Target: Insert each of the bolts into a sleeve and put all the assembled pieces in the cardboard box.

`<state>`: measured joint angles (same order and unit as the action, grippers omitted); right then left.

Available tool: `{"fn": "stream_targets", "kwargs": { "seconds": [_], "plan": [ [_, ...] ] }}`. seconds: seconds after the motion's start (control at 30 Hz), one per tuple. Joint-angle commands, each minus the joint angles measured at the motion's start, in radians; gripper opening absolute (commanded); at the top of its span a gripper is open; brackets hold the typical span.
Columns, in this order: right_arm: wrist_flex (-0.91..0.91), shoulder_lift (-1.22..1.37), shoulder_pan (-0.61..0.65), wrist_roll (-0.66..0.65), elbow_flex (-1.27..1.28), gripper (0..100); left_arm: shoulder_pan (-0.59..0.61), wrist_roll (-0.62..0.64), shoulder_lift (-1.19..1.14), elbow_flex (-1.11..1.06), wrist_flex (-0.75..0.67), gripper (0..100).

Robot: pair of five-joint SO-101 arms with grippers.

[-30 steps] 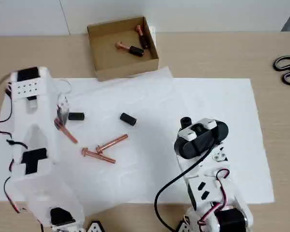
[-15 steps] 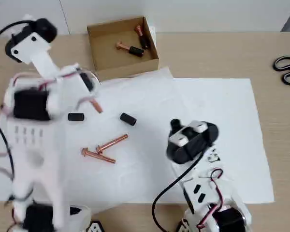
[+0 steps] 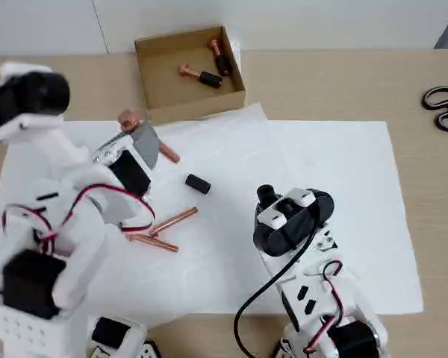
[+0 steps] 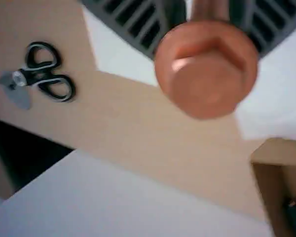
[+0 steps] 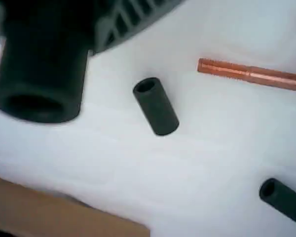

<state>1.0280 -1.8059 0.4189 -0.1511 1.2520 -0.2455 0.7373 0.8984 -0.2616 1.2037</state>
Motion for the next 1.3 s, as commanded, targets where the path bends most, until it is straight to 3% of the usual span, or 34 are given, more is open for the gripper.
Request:
{"fn": "stream_targets", "kwargs": {
  "seconds": [0.0,0.1,0.27,0.37,0.53,0.77,0.9,1.07,1.27],
  "plan": [
    [-0.05,-0.008,0.008,0.003,-0.005,0.3,-0.115,-0.005,0.115,-0.245,-0.27,1],
    [-0.061,-0.008,0.008,0.003,-0.005,0.3,-0.203,-0.028,0.16,-0.444,-0.471,1],
    [-0.061,-0.008,0.008,0.003,-0.002,0.3,-0.238,-0.255,0.169,-0.591,-0.809,1],
    [-0.062,-0.008,0.012,0.003,0.026,0.3,-0.258,-0.301,0.17,-0.591,-0.887,1],
    [-0.062,-0.008,0.079,-0.025,0.028,0.3,-0.218,-0.261,0.199,-0.535,-0.798,1],
    [-0.094,-0.008,0.094,-0.226,0.008,0.3,-0.181,-0.219,0.396,-0.449,-0.554,1],
    [-0.173,-0.008,0.088,-0.118,-0.048,0.3,-0.18,-0.221,0.502,-0.478,-0.419,1],
    [-0.269,-0.01,0.088,0.095,-0.06,0.5,-0.181,-0.222,0.618,-0.562,-0.385,1],
    [-0.288,-0.01,0.088,0.143,-0.026,0.5,-0.187,-0.256,0.683,-0.642,-0.408,1]
  ]
}}
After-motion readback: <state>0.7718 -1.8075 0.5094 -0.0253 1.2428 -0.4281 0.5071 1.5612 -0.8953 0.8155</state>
